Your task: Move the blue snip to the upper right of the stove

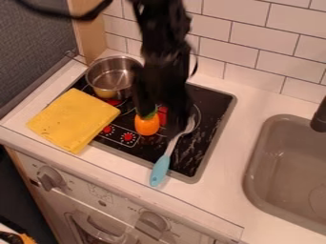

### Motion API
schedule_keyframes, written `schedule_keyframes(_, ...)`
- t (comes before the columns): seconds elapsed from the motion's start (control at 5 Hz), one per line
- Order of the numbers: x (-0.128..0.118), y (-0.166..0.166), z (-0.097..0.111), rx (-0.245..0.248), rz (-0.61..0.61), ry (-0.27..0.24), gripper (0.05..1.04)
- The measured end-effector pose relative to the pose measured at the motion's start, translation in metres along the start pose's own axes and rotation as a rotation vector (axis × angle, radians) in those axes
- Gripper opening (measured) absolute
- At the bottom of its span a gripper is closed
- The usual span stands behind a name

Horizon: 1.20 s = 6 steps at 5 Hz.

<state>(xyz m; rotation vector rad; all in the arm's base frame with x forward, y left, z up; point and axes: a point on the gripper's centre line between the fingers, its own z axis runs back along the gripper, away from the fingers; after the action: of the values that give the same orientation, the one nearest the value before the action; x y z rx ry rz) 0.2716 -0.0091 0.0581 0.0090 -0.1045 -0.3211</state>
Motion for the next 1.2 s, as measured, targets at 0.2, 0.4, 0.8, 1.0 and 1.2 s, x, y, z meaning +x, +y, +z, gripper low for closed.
schedule_keyframes(0.2,-0.028,-0.005,-0.011,0.032,0.036,-0.009,1.004)
schedule_keyframes(0.4,-0.039,-0.005,-0.023,0.027,0.091,-0.031,1.003)
schedule_keyframes(0.8,-0.02,-0.014,-0.053,0.004,0.139,-0.035,1.001)
schedule_keyframes(1.0,-0.014,-0.01,-0.054,-0.016,0.171,-0.057,0.948)
schedule_keyframes(1.2,-0.016,-0.007,-0.055,-0.013,0.174,-0.057,0.685)
